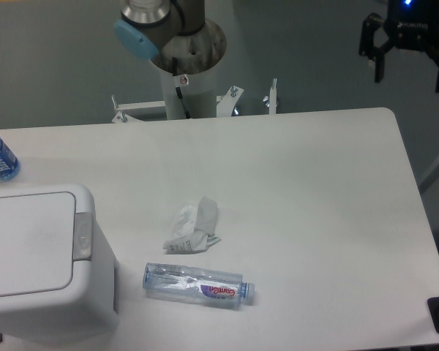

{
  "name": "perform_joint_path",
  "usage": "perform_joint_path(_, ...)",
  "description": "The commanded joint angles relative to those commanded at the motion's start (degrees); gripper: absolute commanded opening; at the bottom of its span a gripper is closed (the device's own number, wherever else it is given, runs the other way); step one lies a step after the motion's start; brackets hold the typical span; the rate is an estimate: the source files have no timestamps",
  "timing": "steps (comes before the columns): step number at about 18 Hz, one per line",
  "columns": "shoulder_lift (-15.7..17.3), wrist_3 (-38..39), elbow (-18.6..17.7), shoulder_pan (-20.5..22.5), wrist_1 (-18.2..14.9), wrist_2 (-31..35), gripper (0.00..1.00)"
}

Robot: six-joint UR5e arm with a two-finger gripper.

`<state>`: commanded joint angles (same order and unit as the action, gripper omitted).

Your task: Open the trash can

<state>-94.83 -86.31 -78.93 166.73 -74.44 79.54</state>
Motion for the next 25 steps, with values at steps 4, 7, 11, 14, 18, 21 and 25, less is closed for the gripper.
perform_joint_path(4,0.0,0.1,0.0,-0.1,0.4,0.1,1.0)
perform_joint_path(7,0.2,4.2,-0.3,-0.3,1.4,0.4,1.0)
perform_joint_path(11,-0.7,16.9,-0.5,-4.9,4.7,1.6,1.0)
perform_joint_path(14,-2.1,24.5,-0.5,-9.9,6.8,7.1,1.0)
perform_joint_path(18,-5.9,39.9,-0.3,-18.0,13.8,14.9,1.0)
perform_joint_path(21,-8.4,50.8,0.7,-24.2,16.1,20.9,1.0)
perform_joint_path(25,-9.2,67.0,1.1,-31.0,15.8,20.0,1.0)
